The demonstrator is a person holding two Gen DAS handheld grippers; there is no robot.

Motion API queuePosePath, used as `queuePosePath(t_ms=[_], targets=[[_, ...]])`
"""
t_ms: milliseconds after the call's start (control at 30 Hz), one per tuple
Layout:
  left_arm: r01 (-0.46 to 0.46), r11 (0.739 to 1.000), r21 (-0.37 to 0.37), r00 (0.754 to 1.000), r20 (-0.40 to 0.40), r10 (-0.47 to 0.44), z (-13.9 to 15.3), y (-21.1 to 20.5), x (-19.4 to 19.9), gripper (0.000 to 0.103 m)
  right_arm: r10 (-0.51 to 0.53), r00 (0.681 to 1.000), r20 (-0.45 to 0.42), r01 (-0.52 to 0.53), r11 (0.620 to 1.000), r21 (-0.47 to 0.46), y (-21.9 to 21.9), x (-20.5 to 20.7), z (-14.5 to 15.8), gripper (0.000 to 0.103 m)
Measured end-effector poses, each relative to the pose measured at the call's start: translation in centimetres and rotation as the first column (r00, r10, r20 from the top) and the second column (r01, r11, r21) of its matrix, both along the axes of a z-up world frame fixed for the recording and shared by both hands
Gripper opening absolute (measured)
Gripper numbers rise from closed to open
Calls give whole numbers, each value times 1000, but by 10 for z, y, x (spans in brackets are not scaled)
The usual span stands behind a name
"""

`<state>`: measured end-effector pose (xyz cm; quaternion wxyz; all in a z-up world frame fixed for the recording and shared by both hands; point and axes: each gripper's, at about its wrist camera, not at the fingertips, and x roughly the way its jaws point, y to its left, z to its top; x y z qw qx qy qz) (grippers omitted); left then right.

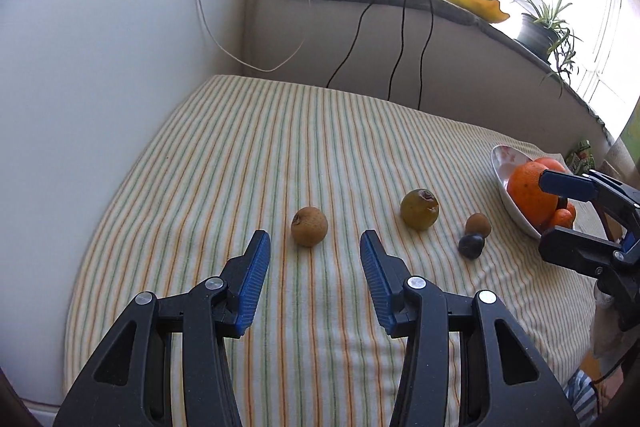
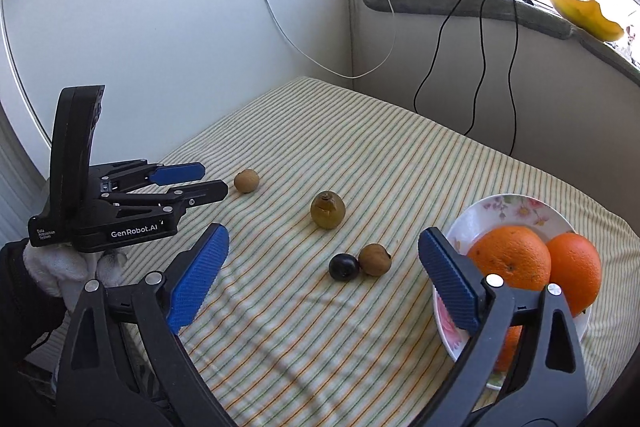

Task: Organize fruits
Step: 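Move the left gripper to a brown kiwi while the right gripper approaches the olive-green fruit, then close the left gripper on the kiwi while the right gripper closes on the olive-green fruit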

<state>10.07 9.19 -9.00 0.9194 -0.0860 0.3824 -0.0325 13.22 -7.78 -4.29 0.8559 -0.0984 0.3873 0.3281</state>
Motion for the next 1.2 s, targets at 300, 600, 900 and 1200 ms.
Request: queuePosePath(t_ms=[300,600,900,1200], targets=[[11,1000,-6,999,-37,-11,-14,8,17,42,8,997,-75,-13,998,-61,31,30,-28,72],[12,1000,-23,998,-66,-14,-20,13,24,38,-15,991,-134,0,994,-108,45,52,-51,62],[24,1000,-18,996,-88,-25,-24,11,34,30,-17,985,-171,-6,991,-131,53,60,-65,47],[27,1000,-14,997,-78,-28,-23,8,35,23,-39,981,-192,17,993,-114,46,69,-69,31]])
